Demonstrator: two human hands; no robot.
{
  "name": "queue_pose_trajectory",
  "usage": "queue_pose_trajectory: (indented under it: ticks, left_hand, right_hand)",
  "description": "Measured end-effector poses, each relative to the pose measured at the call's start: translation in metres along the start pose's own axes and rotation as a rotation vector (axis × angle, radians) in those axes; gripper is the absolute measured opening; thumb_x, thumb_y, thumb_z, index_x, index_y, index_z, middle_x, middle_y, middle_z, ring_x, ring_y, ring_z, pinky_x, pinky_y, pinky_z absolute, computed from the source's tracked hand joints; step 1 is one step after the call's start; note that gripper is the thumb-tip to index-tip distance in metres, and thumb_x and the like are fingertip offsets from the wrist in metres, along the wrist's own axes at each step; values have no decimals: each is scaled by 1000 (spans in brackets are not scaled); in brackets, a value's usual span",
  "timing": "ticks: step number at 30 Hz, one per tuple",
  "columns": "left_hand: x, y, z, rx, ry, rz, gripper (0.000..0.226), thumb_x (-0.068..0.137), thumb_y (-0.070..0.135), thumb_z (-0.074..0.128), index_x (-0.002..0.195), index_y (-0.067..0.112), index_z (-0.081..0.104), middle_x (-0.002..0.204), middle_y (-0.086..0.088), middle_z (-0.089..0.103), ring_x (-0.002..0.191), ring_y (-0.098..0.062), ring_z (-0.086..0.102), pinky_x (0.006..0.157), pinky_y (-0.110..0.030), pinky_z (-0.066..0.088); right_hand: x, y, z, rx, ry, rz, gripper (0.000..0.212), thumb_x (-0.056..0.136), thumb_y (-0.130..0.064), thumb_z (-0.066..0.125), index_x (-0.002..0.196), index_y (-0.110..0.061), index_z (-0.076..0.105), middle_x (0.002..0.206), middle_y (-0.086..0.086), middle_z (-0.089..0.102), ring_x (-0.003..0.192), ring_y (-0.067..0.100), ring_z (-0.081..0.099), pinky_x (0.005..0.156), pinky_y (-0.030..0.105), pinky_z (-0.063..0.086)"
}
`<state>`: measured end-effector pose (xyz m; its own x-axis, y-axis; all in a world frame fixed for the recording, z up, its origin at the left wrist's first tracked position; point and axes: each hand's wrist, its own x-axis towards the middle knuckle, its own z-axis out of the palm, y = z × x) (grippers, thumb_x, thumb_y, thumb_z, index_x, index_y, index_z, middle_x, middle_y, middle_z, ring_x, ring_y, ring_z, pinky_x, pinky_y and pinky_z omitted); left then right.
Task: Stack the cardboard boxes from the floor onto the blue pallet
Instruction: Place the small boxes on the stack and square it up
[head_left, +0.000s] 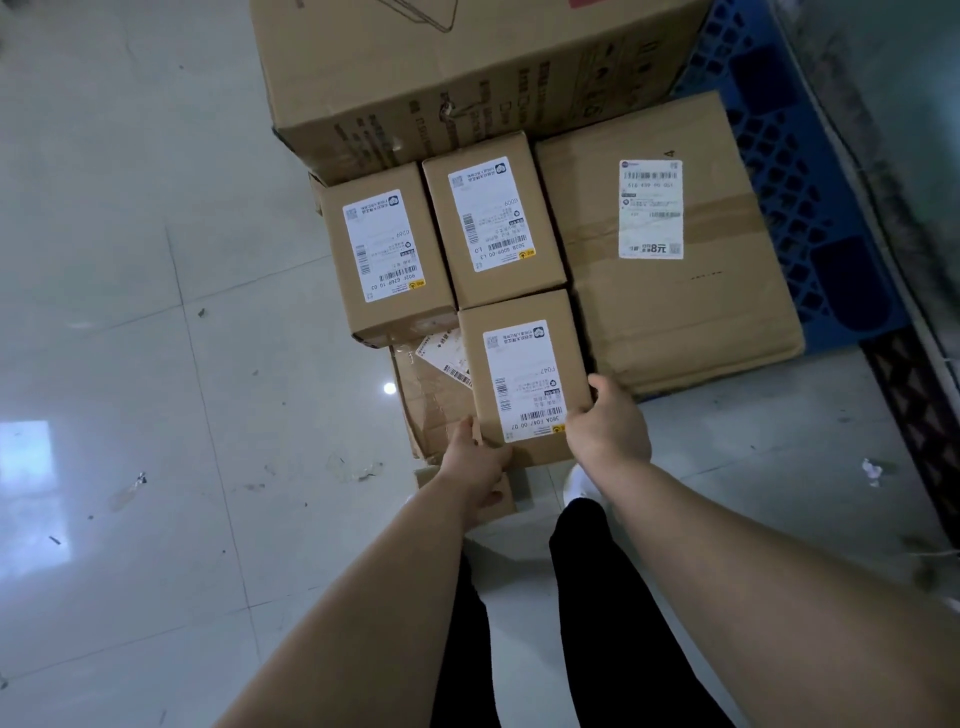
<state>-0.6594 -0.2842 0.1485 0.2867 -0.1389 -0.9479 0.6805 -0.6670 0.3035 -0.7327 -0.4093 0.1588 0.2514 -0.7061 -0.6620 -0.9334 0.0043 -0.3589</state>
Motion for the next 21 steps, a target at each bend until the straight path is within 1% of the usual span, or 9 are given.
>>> queue_pose_trajectory:
  ticks: [2,4,8,10,12,13,14,16,21]
  left_hand:
    - [-5,0,-10,55,23,-13,72,92,14,60,149,36,22,128,-8,52,111,-30,56,88,-46,54]
    - [-13,1,-22,118,35,-21,64,91,21,60,146,32,29,134,-9,49,116,-33,54,89,-47,54]
    - [-30,1,-56,290,34,-5,41,97,16,49,137,20,42,130,-6,51,117,-28,52,89,-46,53]
    - [-37,0,-78,418,21,-24,28,96,6,44,121,15,53,120,-8,54,109,-26,55,83,-42,55]
    - [-43,-4,-96,550,6,-45,14,95,2,48,93,15,55,111,-11,55,96,-23,58,85,-44,56]
    - [-44,-8,-103,627,-11,-55,14,96,4,49,91,16,55,112,-12,56,96,-22,60,87,-45,56]
    - [-45,-13,-109,708,-30,-55,13,97,7,48,100,15,58,118,-13,57,102,-24,62,89,-45,55]
    - [-40,-26,-115,817,-16,-41,32,99,11,45,129,7,55,133,-15,55,119,-30,58,89,-43,55]
    - [-17,-65,-114,765,16,-29,44,96,10,48,139,11,48,136,-11,52,119,-31,56,79,-38,55]
  right_hand:
    - [-9,1,2,18,64,-10,47,90,-17,51,136,-25,48,129,3,55,116,27,53,92,45,48]
    - [-19,2,7,61,142,-6,44,88,-16,52,131,-24,52,126,4,56,114,28,53,92,49,49]
    - [-44,3,22,226,313,91,31,85,-13,52,113,-16,62,115,9,61,102,31,58,83,39,51]
    - [-60,9,30,315,338,213,27,88,-13,49,110,-9,64,116,15,61,102,36,59,78,32,46]
    - [-78,20,41,395,282,333,30,91,-10,46,117,-9,61,125,15,58,110,36,57,85,31,44]
    - [-88,26,48,423,238,378,33,91,-8,45,119,-12,61,128,13,57,114,33,56,88,29,43]
    - [-98,32,57,446,198,407,35,90,-6,46,120,-15,62,129,10,57,116,31,56,89,27,43]
    - [-113,44,76,488,152,426,34,90,-6,46,117,-17,65,128,7,60,116,29,57,90,24,42]
    - [-131,72,121,564,87,426,33,91,-7,45,111,-19,68,127,5,62,113,26,59,89,21,43]
